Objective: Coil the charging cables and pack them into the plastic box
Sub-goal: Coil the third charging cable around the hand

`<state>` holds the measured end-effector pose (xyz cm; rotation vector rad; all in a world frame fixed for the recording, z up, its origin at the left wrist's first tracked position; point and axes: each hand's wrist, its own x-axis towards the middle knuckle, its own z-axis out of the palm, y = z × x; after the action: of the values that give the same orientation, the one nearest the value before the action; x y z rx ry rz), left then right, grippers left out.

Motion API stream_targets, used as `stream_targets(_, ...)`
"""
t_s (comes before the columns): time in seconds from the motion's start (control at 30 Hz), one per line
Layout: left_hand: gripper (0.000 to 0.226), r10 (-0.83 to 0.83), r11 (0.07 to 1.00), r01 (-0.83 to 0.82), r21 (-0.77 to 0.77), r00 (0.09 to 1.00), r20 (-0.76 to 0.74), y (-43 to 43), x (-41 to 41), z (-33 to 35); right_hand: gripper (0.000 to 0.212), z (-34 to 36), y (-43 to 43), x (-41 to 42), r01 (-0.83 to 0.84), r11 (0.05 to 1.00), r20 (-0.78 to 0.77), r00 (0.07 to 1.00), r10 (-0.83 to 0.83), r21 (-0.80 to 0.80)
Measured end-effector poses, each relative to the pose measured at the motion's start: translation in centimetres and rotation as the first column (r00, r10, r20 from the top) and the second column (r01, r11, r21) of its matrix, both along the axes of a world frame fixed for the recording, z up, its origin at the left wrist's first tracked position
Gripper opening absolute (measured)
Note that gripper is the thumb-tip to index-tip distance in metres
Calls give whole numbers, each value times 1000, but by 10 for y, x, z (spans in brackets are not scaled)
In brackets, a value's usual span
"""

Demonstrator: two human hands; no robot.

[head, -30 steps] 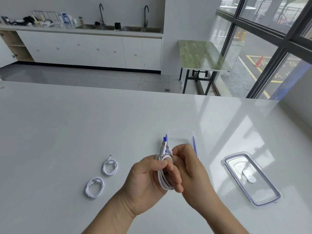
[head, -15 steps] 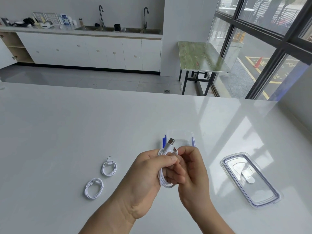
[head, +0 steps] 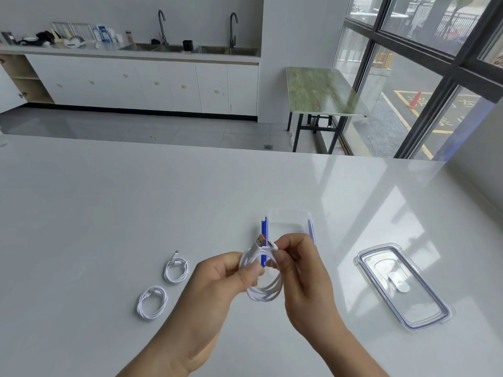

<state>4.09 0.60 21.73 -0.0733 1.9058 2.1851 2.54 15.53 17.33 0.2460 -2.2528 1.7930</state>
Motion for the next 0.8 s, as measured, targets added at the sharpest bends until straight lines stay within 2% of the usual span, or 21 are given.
stream_targets(0.07,12,11,998,-11,-55,1000,1,0,1,-1,18,1,0,0,-11,998,81,997,16,-54)
stream_targets(0.13,15,63,988,-66,-141,998,-25,0,-2,-2,15,4,1,0,-1,991,179,984,25,-137)
stream_targets(0.23,11,95,985,-93,-148,995,8,-2,-7,-4,11,10,9,1,-14,980,280,957,71,-199)
stream_targets(0.53,17,180,983,-179,-31,981,74,-6,-6,-10,9,18,42,16,145,920,250,967,-54,-364)
stream_targets(0.67,17,159,986,-155,-55,985,63,5,-4,-12,20,19,44,26,159,963,69,987,-147,-218)
stream_targets(0.73,18,141,987,-136,-79,988,62,9,-4,-14,24,22,46,26,117,993,-42,992,-118,-30)
stream_targets(0.8,19,128,988,-122,-92,990,64,12,-5,-15,22,22,49,24,62,987,-43,998,-56,149)
